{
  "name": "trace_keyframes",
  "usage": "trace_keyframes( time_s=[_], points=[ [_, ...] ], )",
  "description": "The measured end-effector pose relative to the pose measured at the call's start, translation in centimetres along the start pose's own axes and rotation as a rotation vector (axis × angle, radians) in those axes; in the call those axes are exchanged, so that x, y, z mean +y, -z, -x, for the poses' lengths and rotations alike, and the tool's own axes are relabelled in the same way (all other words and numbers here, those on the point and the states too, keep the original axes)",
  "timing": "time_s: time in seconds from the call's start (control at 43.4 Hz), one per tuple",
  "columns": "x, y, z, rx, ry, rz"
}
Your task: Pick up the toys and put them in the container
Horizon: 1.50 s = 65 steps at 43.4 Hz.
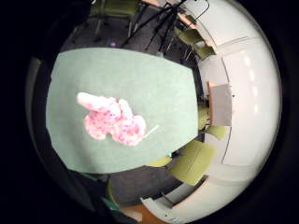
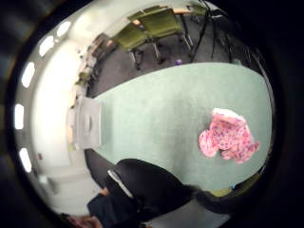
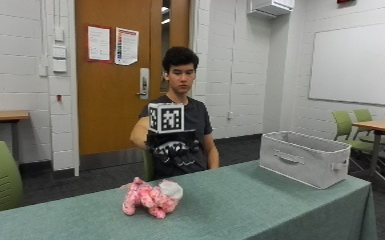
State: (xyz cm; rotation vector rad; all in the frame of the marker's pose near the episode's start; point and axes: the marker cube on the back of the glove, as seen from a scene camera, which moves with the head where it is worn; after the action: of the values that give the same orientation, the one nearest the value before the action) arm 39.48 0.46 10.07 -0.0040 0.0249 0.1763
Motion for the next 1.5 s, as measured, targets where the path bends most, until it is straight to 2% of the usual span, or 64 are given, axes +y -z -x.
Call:
trace_keyframes(
  time_s=[0.345, 0.552, 0.783, 1.22, 1.496],
  points=[
    [-0.7, -10.2, -3.5, -0.036, -0.075, 0.121],
    [0.1, -13.2, -5.1, -0.041, -0.095, 0.183],
    [2.1, -14.1, -6.1, -0.021, -0.079, 0.197],
    [4.9, -13.5, -7.1, -0.091, -0.118, 0.120],
    [5.6, -12.2, -6.4, -0.033, -0.103, -0.064]
  ],
)
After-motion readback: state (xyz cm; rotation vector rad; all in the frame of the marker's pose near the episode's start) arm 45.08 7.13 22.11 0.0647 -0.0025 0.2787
